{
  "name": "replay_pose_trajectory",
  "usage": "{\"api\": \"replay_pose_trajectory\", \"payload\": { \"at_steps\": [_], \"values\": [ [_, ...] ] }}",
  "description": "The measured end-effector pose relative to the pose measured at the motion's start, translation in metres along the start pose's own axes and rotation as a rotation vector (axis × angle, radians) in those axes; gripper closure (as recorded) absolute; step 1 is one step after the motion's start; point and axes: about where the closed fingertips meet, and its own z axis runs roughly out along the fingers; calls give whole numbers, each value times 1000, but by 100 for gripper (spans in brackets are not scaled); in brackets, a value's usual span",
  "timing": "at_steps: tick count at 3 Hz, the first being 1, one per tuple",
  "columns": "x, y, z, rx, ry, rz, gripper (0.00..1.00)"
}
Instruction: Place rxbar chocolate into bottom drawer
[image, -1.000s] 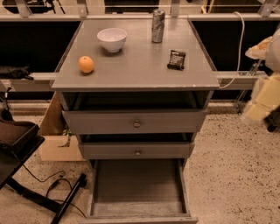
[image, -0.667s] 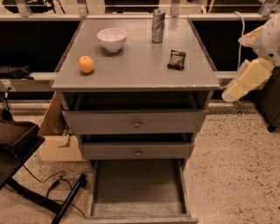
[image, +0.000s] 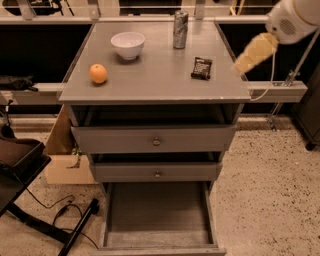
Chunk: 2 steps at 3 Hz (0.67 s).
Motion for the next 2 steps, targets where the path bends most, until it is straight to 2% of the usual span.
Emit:
{"api": "replay_pose_trajectory", "payload": {
  "at_steps": [1,2],
  "values": [
    [8,-33,39,35,116,167,0],
    [14,-39,45,46,131,259,0]
  ]
}}
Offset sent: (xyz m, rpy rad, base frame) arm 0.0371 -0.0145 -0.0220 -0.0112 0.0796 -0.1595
